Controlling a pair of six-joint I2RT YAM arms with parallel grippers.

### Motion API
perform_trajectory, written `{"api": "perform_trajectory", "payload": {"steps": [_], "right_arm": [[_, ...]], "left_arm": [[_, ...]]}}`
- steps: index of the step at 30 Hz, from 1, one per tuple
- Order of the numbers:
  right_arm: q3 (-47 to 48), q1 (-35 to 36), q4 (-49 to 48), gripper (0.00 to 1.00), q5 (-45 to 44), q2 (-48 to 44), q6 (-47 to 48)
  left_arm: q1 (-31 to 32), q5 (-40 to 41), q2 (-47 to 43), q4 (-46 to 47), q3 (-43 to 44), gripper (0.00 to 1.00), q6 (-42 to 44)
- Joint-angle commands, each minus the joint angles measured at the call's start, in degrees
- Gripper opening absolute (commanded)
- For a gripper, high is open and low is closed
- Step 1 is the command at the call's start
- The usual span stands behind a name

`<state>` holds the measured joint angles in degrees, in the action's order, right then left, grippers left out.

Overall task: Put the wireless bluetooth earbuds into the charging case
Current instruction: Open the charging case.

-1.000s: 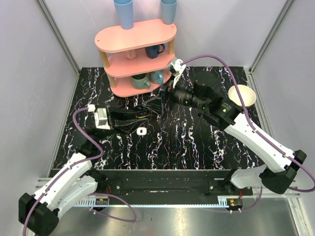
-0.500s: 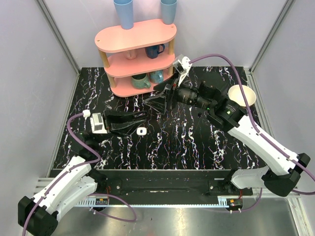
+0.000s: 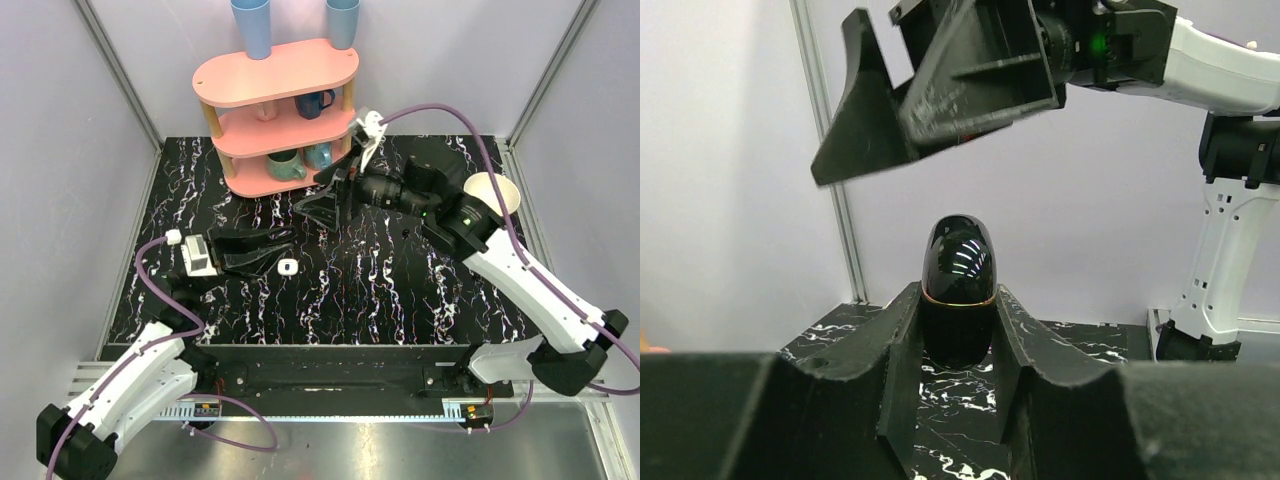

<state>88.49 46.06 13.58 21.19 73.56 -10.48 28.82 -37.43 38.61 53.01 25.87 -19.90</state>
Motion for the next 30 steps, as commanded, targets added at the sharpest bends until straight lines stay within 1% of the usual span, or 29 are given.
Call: {"api": "perform_trajectory", "payload": {"steps": [1, 6, 12, 16, 18, 19, 21, 30], "right_arm": [[2.9, 0.2, 5.8, 0.89, 13.3, 3.3, 2.1], [2.8, 0.6, 5.6, 0.89, 17.4, 3.0, 3.5], [2.9, 0.6, 6.4, 0.87, 19.1, 3.5, 3.9], [2.8, 0.5, 7.1, 0.84, 18.0, 3.6, 4.5], [2.9, 0.6, 7.2, 0.8, 17.7, 3.7, 4.9], [3.0, 0.6, 7.0, 0.8, 17.5, 3.9, 4.9], [3.1, 0.6, 6.5, 0.72, 17.1, 4.0, 4.5], [1.5, 0.6, 2.5, 0.72, 14.1, 3.3, 3.0]], "left_arm": [[0.2, 0.0, 0.8, 2.1, 2.9, 0.0, 1.1], [0.2, 0.1, 2.5, 3.6, 3.7, 0.0, 0.1], [0.2, 0.9, 3.1, 4.5, 4.0, 0.0, -0.3], [0.2, -0.3, 3.7, 5.4, 4.8, 0.0, -1.2], [0.2, -1.2, 3.9, 5.8, 5.1, 0.0, -1.6], [0.2, -1.5, 4.0, 6.0, 5.1, 0.0, -1.8], [0.2, -2.8, 4.3, 6.0, 5.4, 0.0, -2.4], [0.2, -7.7, 4.5, 5.7, 6.1, 0.0, -3.8]]}}
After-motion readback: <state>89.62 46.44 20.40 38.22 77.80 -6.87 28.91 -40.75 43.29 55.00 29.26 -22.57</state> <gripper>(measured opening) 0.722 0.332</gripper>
